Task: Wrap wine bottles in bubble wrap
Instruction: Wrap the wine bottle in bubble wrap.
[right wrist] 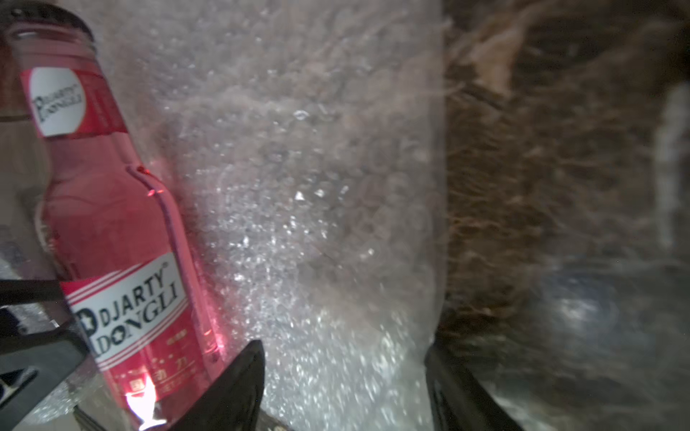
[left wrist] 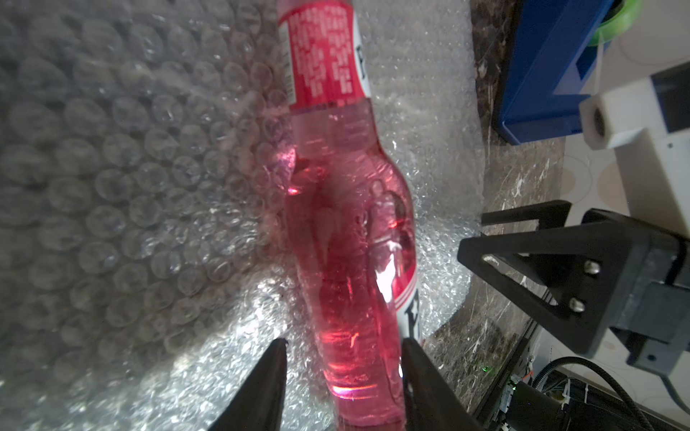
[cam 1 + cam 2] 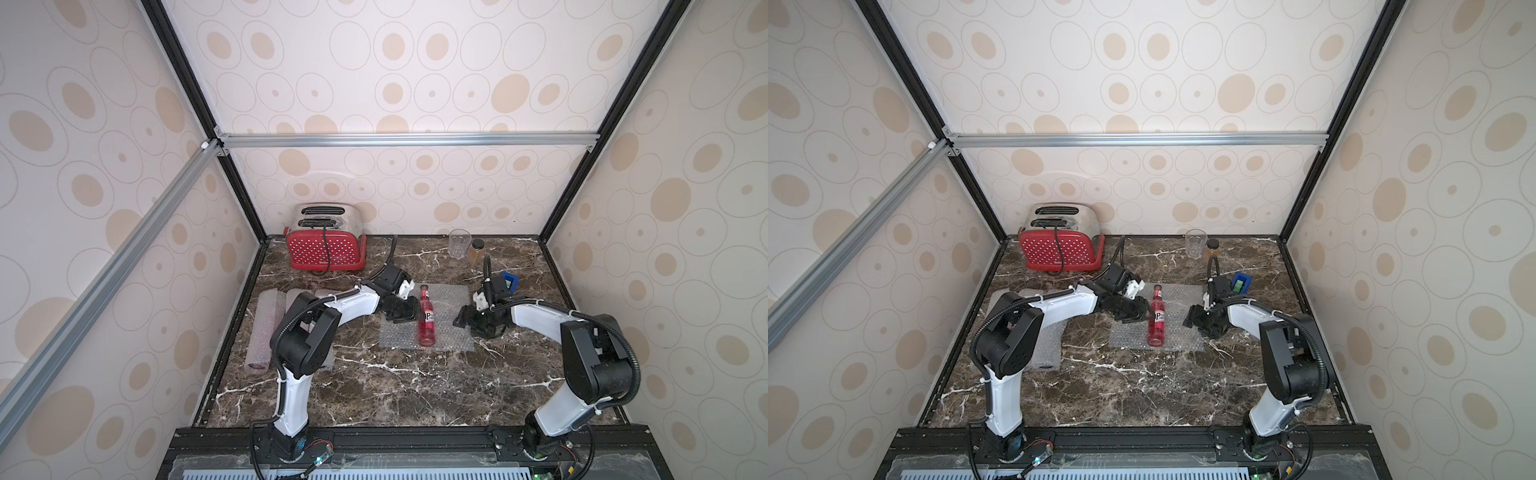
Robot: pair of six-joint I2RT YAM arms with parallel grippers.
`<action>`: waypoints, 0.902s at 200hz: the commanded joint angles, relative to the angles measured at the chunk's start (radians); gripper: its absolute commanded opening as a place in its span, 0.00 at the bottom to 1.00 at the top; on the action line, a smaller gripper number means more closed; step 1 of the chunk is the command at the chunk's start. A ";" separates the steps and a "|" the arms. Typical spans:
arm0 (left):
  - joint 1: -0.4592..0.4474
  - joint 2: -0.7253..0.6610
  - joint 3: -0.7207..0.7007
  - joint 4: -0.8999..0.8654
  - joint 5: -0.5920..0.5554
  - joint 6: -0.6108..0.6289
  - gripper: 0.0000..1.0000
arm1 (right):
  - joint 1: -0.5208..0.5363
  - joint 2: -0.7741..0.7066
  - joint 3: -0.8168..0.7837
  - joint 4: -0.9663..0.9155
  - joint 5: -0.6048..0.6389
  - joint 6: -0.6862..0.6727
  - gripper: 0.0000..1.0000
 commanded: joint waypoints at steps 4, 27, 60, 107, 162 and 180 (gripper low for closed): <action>-0.005 0.038 0.010 -0.044 -0.039 0.020 0.46 | 0.000 0.043 -0.028 0.067 -0.133 -0.014 0.67; -0.006 0.039 0.006 -0.046 -0.042 0.023 0.45 | 0.000 0.028 -0.031 0.122 -0.236 0.005 0.64; -0.005 0.031 0.004 -0.050 -0.047 0.026 0.44 | 0.000 -0.017 -0.037 0.177 -0.315 0.049 0.60; -0.004 0.010 -0.012 -0.046 -0.053 0.028 0.44 | 0.000 -0.081 -0.046 0.245 -0.378 0.097 0.59; -0.005 -0.012 -0.014 -0.046 -0.051 0.024 0.44 | 0.004 -0.084 -0.066 0.243 -0.382 0.105 0.37; -0.005 -0.035 -0.017 -0.044 -0.051 0.024 0.44 | 0.009 -0.066 -0.071 0.243 -0.375 0.105 0.28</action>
